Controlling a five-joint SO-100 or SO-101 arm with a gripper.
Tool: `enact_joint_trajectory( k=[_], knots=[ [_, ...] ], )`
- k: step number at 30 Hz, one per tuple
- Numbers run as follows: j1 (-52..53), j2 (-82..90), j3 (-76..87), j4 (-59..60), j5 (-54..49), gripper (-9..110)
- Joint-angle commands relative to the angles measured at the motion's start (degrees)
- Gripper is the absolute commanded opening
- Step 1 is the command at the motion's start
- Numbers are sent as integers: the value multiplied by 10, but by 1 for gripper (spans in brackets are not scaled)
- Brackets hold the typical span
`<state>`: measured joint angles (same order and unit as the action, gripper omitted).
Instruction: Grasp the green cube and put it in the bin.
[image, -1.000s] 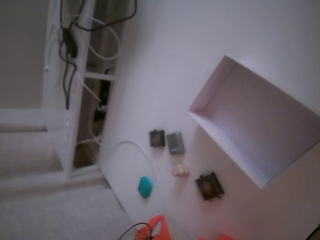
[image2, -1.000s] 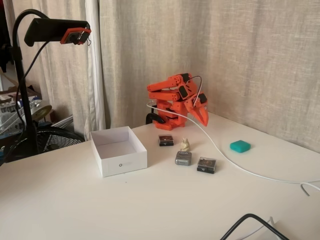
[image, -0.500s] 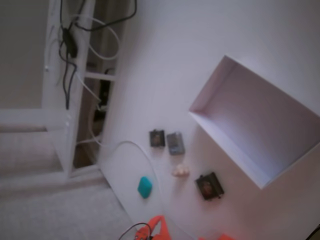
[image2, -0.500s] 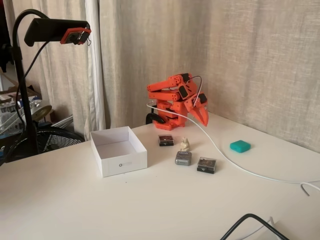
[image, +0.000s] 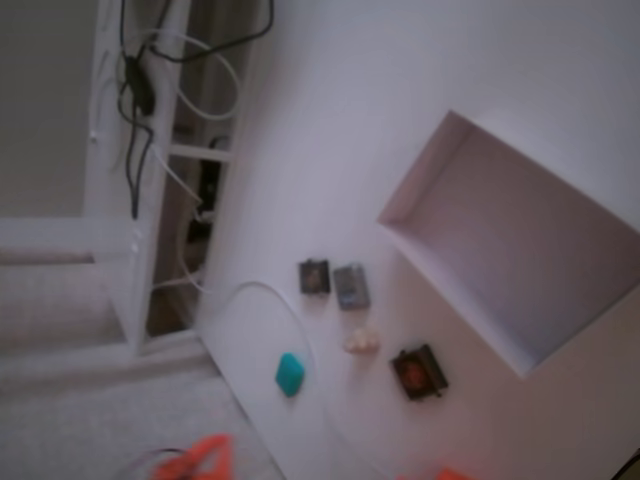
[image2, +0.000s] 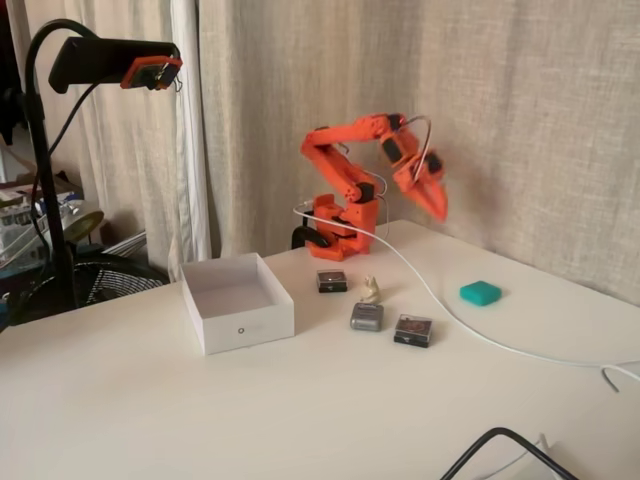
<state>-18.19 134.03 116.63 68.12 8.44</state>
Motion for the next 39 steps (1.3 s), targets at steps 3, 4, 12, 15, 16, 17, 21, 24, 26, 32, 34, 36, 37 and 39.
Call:
enact_joint_trajectory(
  k=[3, 4, 12, 15, 16, 17, 21, 24, 26, 32, 34, 36, 37, 39],
  knots=[
    [4, -205, -280, -9, 12, -8],
    [8, -222, -285, -17, 8, -8],
    [25, -279, -253, -16, 13, 54],
    [28, -313, -248, 41, 8, 54],
    [28, -323, -246, 82, -2, 55],
    [30, -334, -243, 114, -11, 55],
    [33, -360, -210, 149, -11, 55],
    [36, -359, -172, 167, -11, 55],
    [40, -379, -164, 172, -13, 55],
    [53, -457, -180, 133, -14, 55],
    [56, -484, -199, 142, -14, 55],
    [60, -507, -214, 127, -11, 55],
    [60, -517, -219, 121, -5, 55],
    [62, -537, -235, 120, -5, 55]
  ],
)
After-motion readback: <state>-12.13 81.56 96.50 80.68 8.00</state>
